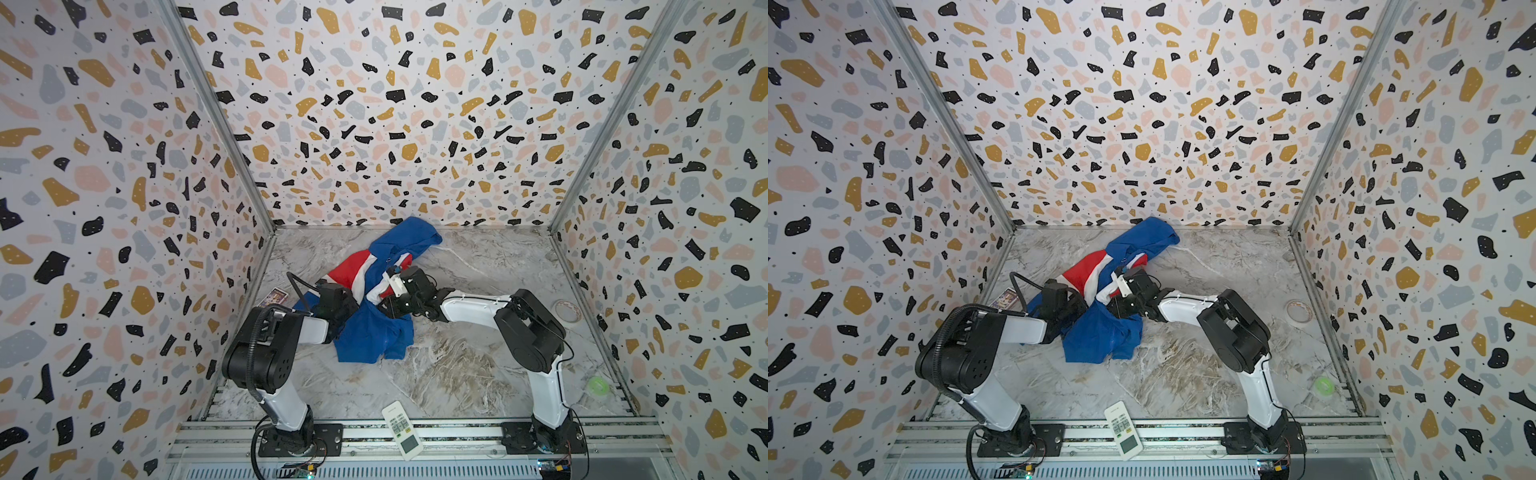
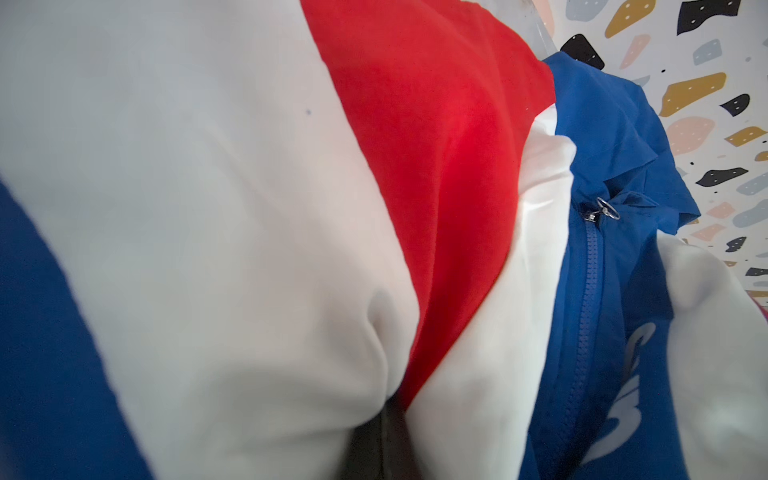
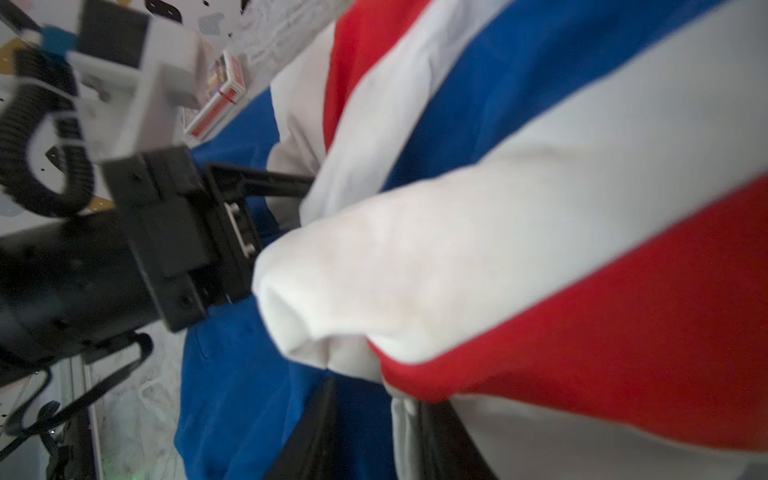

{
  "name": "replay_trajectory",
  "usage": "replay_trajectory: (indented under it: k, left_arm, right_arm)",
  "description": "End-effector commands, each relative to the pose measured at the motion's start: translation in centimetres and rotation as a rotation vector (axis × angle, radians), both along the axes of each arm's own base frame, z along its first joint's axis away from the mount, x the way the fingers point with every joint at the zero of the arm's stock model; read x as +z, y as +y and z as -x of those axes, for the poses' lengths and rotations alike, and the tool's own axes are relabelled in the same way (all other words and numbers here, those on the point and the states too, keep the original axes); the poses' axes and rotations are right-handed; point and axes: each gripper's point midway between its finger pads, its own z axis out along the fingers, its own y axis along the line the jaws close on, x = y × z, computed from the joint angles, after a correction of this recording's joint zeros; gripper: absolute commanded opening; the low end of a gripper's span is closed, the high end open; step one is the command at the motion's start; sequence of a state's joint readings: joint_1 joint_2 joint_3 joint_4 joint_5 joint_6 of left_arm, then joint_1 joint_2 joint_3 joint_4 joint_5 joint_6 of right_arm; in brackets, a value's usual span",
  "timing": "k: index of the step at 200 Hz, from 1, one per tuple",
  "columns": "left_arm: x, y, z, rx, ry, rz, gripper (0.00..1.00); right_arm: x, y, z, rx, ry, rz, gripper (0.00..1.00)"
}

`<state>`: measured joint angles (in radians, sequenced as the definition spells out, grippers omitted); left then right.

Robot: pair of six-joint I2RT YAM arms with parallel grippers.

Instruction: Zip up the jacket

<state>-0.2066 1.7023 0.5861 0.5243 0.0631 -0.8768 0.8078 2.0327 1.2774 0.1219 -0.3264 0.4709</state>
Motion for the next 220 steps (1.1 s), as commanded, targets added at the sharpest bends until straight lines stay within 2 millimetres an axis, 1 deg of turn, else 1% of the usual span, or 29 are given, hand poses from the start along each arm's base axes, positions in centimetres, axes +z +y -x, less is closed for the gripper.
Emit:
replay_trajectory:
  k: [1,23,33,41,54,68,80,98,104,132,153,171,186,196,210,220]
  left_arm:
    - [-0.4,-0.9,0.3,-0.035,-0.003,0.027,0.00]
    - [-0.8,-1.1,0.3,-0.036,-0.003,0.047,0.00]
    - [-1.0,-1.2,0.3,-0.026,0.000,0.072,0.00]
    - [-1.2,-1.4,0.2,-0.025,-0.003,0.084,0.00]
    - [-1.4,-1.5,0.3,-0.021,-0.003,0.103,0.00]
    - [-1.5,-1.7,0.4,-0.025,-0.002,0.120,0.00]
    - [-1.5,-1.7,0.6,-0.026,-0.003,0.123,0.00]
    - [-1.1,-1.7,0.8,-0.031,-0.008,0.116,0.00]
    - [-1.0,-1.6,0.8,-0.033,-0.007,0.111,0.00]
    - [-0.9,-1.7,0.8,-0.044,-0.008,0.100,0.00]
    - [-1.2,-1.8,0.8,-0.048,-0.005,0.106,0.00]
    - [-1.5,-1.8,0.9,-0.048,0.001,0.114,0.00]
    - [-1.6,-2.0,0.9,-0.049,0.000,0.122,0.00]
    - [-1.6,-2.0,0.9,-0.048,-0.003,0.125,0.00]
    - [-1.5,-2.0,0.8,-0.048,-0.006,0.130,0.00]
    - [-1.5,-2.1,0.8,-0.051,-0.007,0.132,0.00]
  right_arm:
    - [1.5,-1.8,2.5,0.030,0.012,0.033,0.49]
    - [1.8,-3.5,4.1,0.033,0.010,0.069,0.52]
    - [1.7,-3.8,4.4,0.028,0.011,0.093,0.48]
    - [1.4,-3.6,4.8,0.028,0.008,0.107,0.43]
    - [0.9,-2.6,5.6,0.050,0.015,0.110,0.38]
    - [0.4,-2.1,6.1,0.038,0.026,0.127,0.36]
    - [0.6,-2.0,6.3,0.019,0.026,0.110,0.37]
    - [2.2,-2.3,6.8,0.000,0.019,0.050,0.48]
    - [2.8,-2.6,7.0,-0.005,0.011,0.036,0.51]
    - [6.1,-4.7,7.8,-0.042,-0.036,-0.005,0.56]
    - [8.5,-6.9,8.5,-0.084,-0.060,-0.035,0.57]
    - [9.2,-10.0,8.7,-0.188,-0.060,-0.034,0.55]
    - [8.3,-12.8,9.1,-0.281,-0.039,0.002,0.49]
    - [7.3,-14.0,9.5,-0.317,-0.021,0.024,0.47]
    - [5.0,-15.0,10.3,-0.339,0.025,0.060,0.46]
    - [3.5,-15.2,10.8,-0.339,0.056,0.081,0.46]
